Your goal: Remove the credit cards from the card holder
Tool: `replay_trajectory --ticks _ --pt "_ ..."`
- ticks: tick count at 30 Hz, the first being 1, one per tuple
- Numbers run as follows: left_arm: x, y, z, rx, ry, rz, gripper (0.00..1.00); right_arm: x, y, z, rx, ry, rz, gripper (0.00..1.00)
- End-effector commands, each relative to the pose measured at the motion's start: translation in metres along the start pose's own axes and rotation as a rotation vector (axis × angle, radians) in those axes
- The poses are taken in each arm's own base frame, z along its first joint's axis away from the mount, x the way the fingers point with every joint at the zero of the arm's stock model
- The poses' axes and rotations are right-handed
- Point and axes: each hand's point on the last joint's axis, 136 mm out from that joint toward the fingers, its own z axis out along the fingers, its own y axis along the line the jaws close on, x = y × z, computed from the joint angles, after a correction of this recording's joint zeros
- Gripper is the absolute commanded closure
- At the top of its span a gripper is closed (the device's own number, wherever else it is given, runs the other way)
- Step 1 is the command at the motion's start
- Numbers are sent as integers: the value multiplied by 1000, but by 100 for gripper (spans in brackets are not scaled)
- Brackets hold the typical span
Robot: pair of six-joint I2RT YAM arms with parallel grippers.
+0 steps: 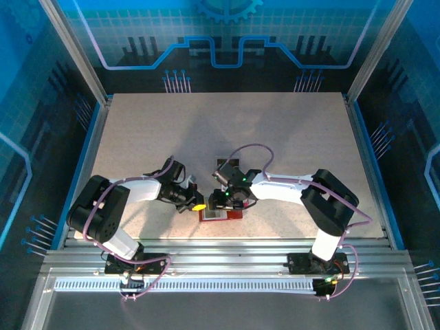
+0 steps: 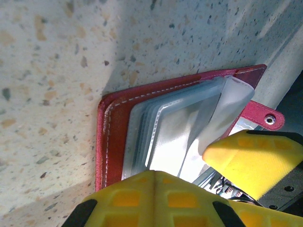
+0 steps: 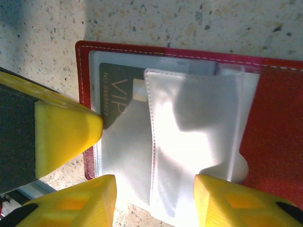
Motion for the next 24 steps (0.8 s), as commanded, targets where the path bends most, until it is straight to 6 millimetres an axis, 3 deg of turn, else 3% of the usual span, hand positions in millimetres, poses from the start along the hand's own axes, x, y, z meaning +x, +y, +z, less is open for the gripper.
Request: replay_trajectory --ticks 1,13,24 --pt "4 7 1 -39 16 -3 98 -1 5 -14 27 -24 -32 51" --pt "3 -8 -4 -32 17 20 98 -3 4 -24 44 -44 -42 46" --pt "4 -16 -5 -29 21 35 98 -5 -12 -38 88 -66 -42 48"
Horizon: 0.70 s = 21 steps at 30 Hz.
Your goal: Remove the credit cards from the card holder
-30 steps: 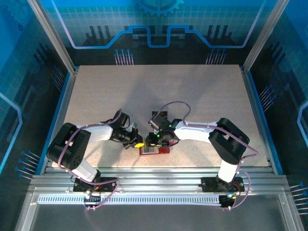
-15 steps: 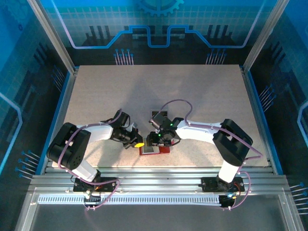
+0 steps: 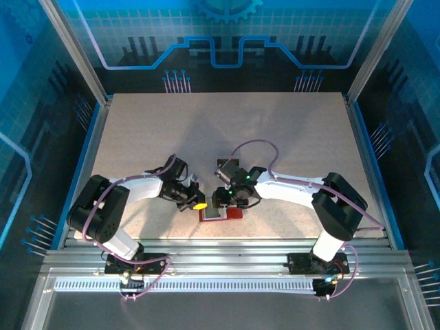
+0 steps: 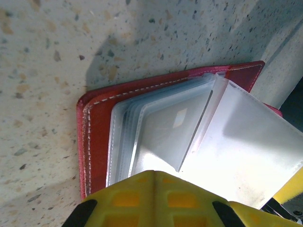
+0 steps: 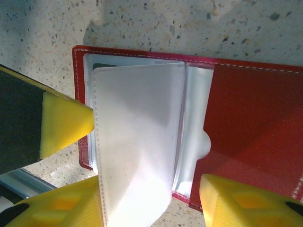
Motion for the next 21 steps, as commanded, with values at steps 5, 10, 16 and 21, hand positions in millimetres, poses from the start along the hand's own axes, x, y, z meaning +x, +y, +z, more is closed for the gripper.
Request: replay_trajectory --ticks 5,10,16,21 --pt "2 -14 -5 4 0 49 98 -2 -15 -16 39 -28 -5 50" --pt "2 -17 -7 7 -7 56 98 -2 -26 -19 51 -33 8 54" --pt "3 -17 -8 5 -7 56 98 -1 -37 -17 56 -32 19 70" --pt "3 -18 -8 8 -7 57 98 2 -40 -14 51 -25 21 88"
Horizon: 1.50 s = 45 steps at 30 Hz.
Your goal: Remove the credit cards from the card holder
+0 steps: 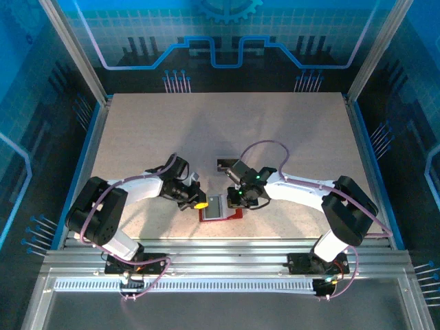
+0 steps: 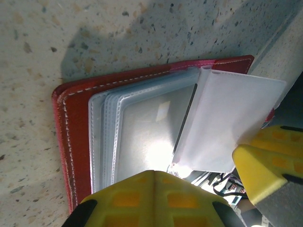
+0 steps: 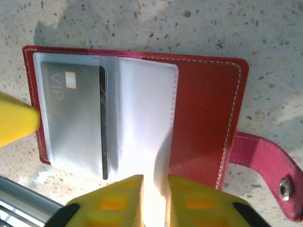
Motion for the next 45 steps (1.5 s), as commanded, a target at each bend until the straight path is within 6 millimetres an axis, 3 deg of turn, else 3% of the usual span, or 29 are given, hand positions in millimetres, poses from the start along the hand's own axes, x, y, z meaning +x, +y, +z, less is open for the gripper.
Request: replay_trajectory --ticks 1,5,16,19,22,29,40,45 --pt "1 -10 -5 7 -6 38 98 0 -4 -4 -5 -9 9 91" --pt "1 -13 -5 9 -5 43 98 5 -5 -2 -15 1 15 100" --pt "2 -15 -3 4 3 50 98 10 -12 -1 -3 1 37 100" --pt "2 -16 -2 2 5 54 98 10 -14 -2 15 2 42 84" --pt "3 -17 -1 2 7 56 98 7 -17 -7 45 -8 36 74" --pt "2 -17 3 3 10 57 98 -2 -20 -30 90 -53 9 69" --pt "4 -16 9 3 25 61 98 -19 36 -27 -274 -93 83 72" --pt "7 -13 13 3 41 63 98 -18 41 -5 -394 -32 152 76"
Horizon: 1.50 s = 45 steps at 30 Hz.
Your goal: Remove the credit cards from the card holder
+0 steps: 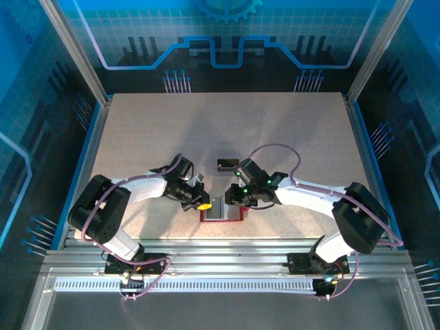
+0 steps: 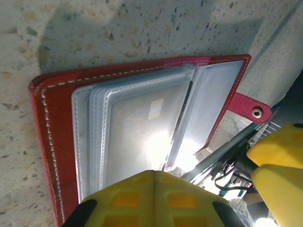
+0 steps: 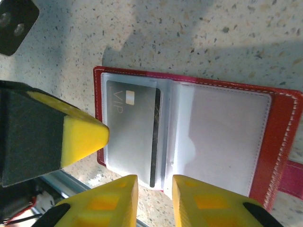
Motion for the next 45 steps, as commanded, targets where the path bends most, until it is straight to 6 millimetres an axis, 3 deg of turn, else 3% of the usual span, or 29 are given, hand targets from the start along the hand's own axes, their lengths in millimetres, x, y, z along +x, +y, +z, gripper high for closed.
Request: replay_trajectory --ticks 1,11,25,45 --pt "1 -6 3 11 12 29 98 -6 21 11 -137 25 34 77" --pt "2 4 6 -27 15 26 98 0 16 34 -148 81 42 79" --pt "2 15 8 -68 17 21 98 4 6 49 -129 112 61 79" --pt "3 17 7 -78 14 18 98 9 -1 51 -96 126 64 78"
